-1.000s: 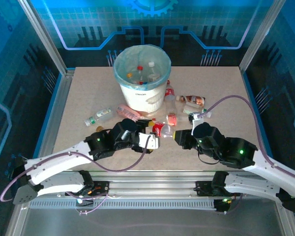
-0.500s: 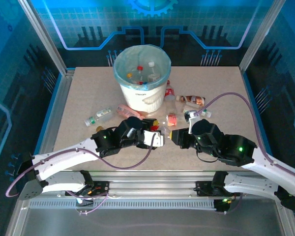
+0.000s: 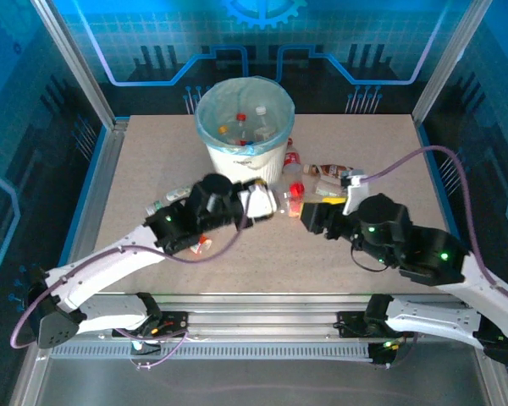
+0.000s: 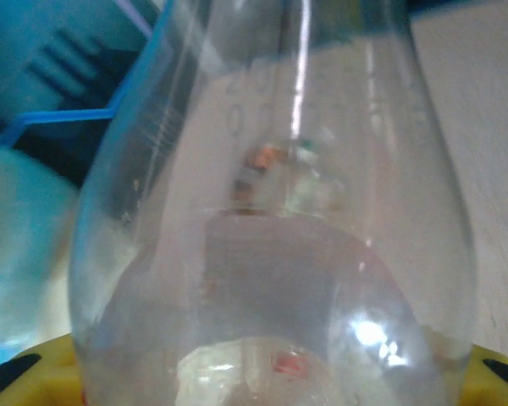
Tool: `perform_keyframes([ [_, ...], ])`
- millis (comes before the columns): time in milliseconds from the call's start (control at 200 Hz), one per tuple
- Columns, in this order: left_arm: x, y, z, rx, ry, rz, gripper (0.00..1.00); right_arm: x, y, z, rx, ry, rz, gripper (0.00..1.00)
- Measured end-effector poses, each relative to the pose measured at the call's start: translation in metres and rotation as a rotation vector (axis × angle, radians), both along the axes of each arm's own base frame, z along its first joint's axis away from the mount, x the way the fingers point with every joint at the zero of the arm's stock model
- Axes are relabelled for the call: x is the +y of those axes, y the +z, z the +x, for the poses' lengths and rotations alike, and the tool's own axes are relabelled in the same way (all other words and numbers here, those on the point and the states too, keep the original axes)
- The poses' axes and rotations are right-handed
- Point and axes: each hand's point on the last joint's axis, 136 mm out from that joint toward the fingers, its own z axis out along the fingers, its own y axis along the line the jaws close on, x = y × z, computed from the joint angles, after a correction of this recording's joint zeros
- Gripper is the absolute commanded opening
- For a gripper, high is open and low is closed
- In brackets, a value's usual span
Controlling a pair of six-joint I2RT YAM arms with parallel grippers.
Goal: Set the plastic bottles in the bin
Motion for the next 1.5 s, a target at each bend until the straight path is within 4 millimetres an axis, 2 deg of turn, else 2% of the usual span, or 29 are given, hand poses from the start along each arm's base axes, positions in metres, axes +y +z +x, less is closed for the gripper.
perform_keyframes([
  [60,0.01,0.041,0.013,-0.004,0.054,-0.109,0.39,-0.01,0.024,0.001,-0.06,-0.023,0.022,0.65],
  [110,0.024,0.084,0.026,-0.016,0.113,-0.216,0.39,-0.018,0.041,0.002,-0.109,-0.044,0.027,0.65],
  [220,0.052,0.165,0.057,-0.058,0.213,-0.401,0.4,-0.031,0.062,0.006,-0.175,-0.088,0.02,0.65],
  [295,0.065,0.198,0.088,-0.07,0.272,-0.478,0.4,-0.034,0.063,0.012,-0.192,-0.109,-0.005,0.65],
  [360,0.069,0.206,0.12,-0.053,0.305,-0.515,0.42,-0.032,0.058,0.019,-0.189,-0.123,-0.029,0.65],
  [400,0.067,0.199,0.143,-0.029,0.323,-0.522,0.45,-0.031,0.052,0.023,-0.182,-0.13,-0.042,0.65],
  [460,0.062,0.174,0.177,0.021,0.35,-0.508,0.46,-0.031,0.041,0.029,-0.163,-0.143,-0.066,0.64],
  [510,0.054,0.141,0.206,0.08,0.373,-0.477,0.45,-0.031,0.033,0.034,-0.146,-0.149,-0.081,0.64],
  [530,0.052,0.135,0.211,0.094,0.376,-0.471,0.45,-0.031,0.031,0.035,-0.142,-0.149,-0.084,0.64],
  [550,0.046,0.115,0.225,0.127,0.384,-0.45,0.45,-0.032,0.027,0.037,-0.133,-0.156,-0.094,0.64],
  [595,0.037,0.086,0.242,0.182,0.391,-0.425,0.46,-0.033,0.02,0.04,-0.12,-0.16,-0.103,0.64],
  [685,0.025,0.03,0.26,0.29,0.402,-0.375,0.5,-0.038,0.011,0.044,-0.1,-0.174,-0.109,0.64],
  [720,0.022,0.015,0.264,0.318,0.405,-0.363,0.53,-0.04,0.008,0.044,-0.093,-0.18,-0.108,0.64],
  [800,0.021,-0.006,0.264,0.362,0.415,-0.35,0.65,-0.045,0.002,0.044,-0.085,-0.189,-0.105,0.64],
  [880,0.021,-0.012,0.263,0.372,0.419,-0.35,0.8,-0.049,-0.005,0.044,-0.073,-0.196,-0.102,0.64],
  [955,0.022,-0.015,0.262,0.38,0.425,-0.364,0.83,-0.052,-0.01,0.046,-0.059,-0.201,-0.1,0.65],
  [1081,0.026,-0.014,0.257,0.372,0.434,-0.371,0.83,-0.05,-0.016,0.051,-0.037,-0.196,-0.093,0.65],
  [1356,0.033,0.018,0.25,0.313,0.432,-0.41,0.78,-0.043,-0.018,0.052,-0.015,-0.166,-0.065,0.65],
  [1501,0.034,0.02,0.249,0.309,0.435,-0.413,0.77,-0.041,-0.02,0.052,-0.004,-0.158,-0.055,0.64],
])
